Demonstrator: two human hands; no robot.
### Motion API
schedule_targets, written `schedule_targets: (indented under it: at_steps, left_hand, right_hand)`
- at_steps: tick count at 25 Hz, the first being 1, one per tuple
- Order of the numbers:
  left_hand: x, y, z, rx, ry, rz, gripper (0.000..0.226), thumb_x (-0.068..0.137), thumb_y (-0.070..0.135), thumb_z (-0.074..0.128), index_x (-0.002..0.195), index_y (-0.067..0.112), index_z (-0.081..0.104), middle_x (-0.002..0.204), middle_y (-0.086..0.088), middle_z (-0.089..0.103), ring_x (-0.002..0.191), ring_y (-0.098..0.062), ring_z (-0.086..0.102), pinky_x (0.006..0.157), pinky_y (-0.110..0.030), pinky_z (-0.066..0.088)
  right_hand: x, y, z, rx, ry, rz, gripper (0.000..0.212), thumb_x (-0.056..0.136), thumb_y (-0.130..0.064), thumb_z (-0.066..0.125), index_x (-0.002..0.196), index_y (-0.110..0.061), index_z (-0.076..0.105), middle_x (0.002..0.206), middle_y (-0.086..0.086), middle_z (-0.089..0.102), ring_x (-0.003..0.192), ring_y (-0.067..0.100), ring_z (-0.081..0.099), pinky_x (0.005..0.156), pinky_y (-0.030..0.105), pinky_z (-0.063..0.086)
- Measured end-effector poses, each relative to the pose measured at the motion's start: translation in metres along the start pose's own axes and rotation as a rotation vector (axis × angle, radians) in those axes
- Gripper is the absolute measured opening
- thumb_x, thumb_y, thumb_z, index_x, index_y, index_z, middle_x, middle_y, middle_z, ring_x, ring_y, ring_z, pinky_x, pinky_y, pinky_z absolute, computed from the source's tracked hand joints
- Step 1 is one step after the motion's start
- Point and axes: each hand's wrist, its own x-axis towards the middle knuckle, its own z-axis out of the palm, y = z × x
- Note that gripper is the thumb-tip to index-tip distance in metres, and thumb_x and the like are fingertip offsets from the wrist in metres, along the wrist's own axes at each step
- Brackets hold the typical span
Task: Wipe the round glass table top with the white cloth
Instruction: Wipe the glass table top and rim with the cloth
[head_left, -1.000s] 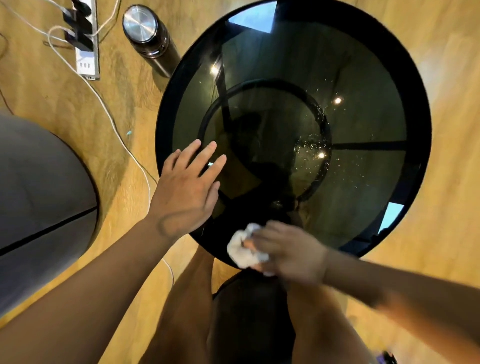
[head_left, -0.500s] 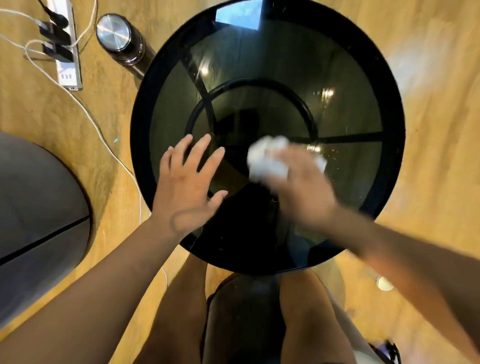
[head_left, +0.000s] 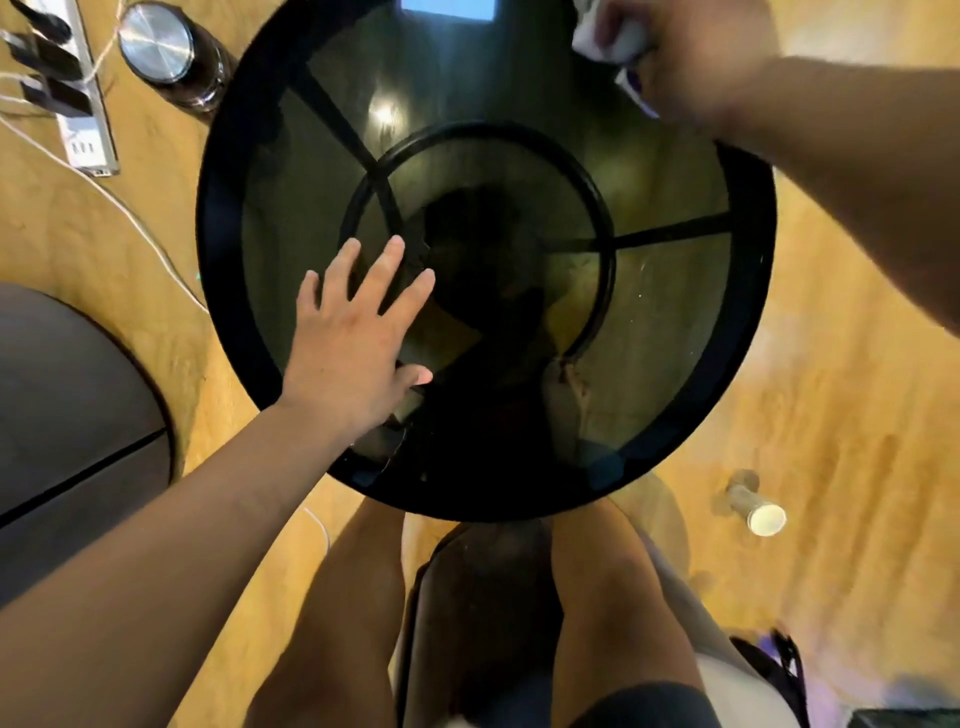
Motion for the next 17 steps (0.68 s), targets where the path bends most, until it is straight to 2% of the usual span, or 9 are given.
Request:
schedule_targets:
  at_steps: [1,3,4,8,10,11,12,14,17]
  left_hand:
    - [0.001,0.000,-0.001,-0.010,-0.003,-0.003,0.095,0.070,0.055,0.078,0.147,0.030,0.028,0.161,-0.009,0.021,0.145,-0.043,0.018,0.109,-0.065,0.028]
    - [-0.001,0.002,-0.002,-0.033,-0.023,-0.013,0.096,0.070,0.052,0.079,0.148,0.030,0.028,0.162,-0.009,0.020,0.145,-0.043,0.017,0.110,-0.066,0.026]
    - [-0.001,0.004,-0.002,-0.038,-0.034,-0.016,0.096,0.070,0.051,0.079,0.148,0.030,0.027,0.162,-0.009,0.020,0.145,-0.043,0.016,0.110,-0.066,0.025]
    - [0.001,0.003,-0.004,-0.032,-0.030,-0.002,0.094,0.072,0.052,0.077,0.148,0.029,0.027,0.162,-0.010,0.020,0.146,-0.044,0.016,0.110,-0.066,0.025]
    - [0.000,0.004,-0.006,-0.043,-0.030,-0.014,0.092,0.074,0.050,0.077,0.149,0.027,0.029,0.162,-0.011,0.020,0.146,-0.043,0.015,0.111,-0.066,0.022]
    - [-0.001,0.005,-0.007,-0.047,-0.026,-0.022,0.092,0.074,0.048,0.077,0.149,0.027,0.029,0.163,-0.011,0.019,0.147,-0.043,0.014,0.112,-0.065,0.021]
    - [-0.002,0.006,-0.007,-0.051,-0.016,-0.025,0.091,0.074,0.047,0.077,0.150,0.026,0.030,0.163,-0.011,0.019,0.147,-0.042,0.012,0.113,-0.065,0.020]
    - [-0.003,0.007,-0.008,-0.052,-0.009,-0.028,0.091,0.075,0.047,0.076,0.151,0.026,0.030,0.163,-0.010,0.017,0.148,-0.041,0.011,0.114,-0.064,0.017]
    - [-0.003,0.009,-0.007,-0.050,-0.018,-0.040,0.091,0.077,0.048,0.075,0.151,0.028,0.027,0.164,-0.008,0.014,0.149,-0.040,0.008,0.115,-0.061,0.015]
  right_hand:
    - [-0.011,-0.011,0.005,0.005,0.068,0.082,0.021,0.095,-0.027,0.054,0.107,-0.013,0.064,0.105,0.010,0.067,0.096,0.020,0.066,0.075,0.033,0.054]
    - [-0.071,-0.045,0.028,0.041,0.289,-0.037,0.014,0.093,-0.012,0.057,0.097,-0.009,0.070,0.101,0.016,0.069,0.096,0.028,0.067,0.075,0.038,0.051]
    - [-0.120,-0.057,0.040,0.036,0.243,-0.143,0.017,0.092,-0.008,0.057,0.097,-0.006,0.074,0.104,0.015,0.069,0.101,0.031,0.066,0.081,0.042,0.050]
    - [-0.308,-0.102,0.070,0.152,-0.346,-0.453,0.019,0.096,-0.024,0.057,0.101,-0.020,0.074,0.121,0.004,0.068,0.119,0.023,0.056,0.093,0.047,0.047]
    - [-0.294,-0.068,0.070,0.114,-0.467,-0.768,0.011,0.089,-0.014,0.066,0.094,-0.020,0.075,0.120,0.009,0.070,0.117,0.028,0.061,0.092,0.048,0.049]
    - [-0.262,-0.052,0.057,0.044,-0.457,-0.870,0.013,0.087,-0.010,0.069,0.091,-0.019,0.076,0.119,0.013,0.071,0.114,0.031,0.064,0.090,0.048,0.050]
    - [-0.219,-0.030,0.042,-0.054,-0.325,-0.896,0.015,0.084,-0.006,0.069,0.091,-0.018,0.076,0.118,0.016,0.070,0.111,0.035,0.066,0.089,0.050,0.050]
    - [-0.139,0.013,0.018,-0.205,-0.154,-0.797,0.019,0.083,-0.005,0.064,0.097,-0.014,0.074,0.118,0.022,0.067,0.111,0.041,0.063,0.091,0.053,0.046]
    - [-0.058,0.050,-0.018,-0.400,0.056,-0.511,0.015,0.096,-0.012,0.049,0.105,-0.011,0.061,0.112,0.028,0.060,0.107,0.041,0.053,0.083,0.044,0.045]
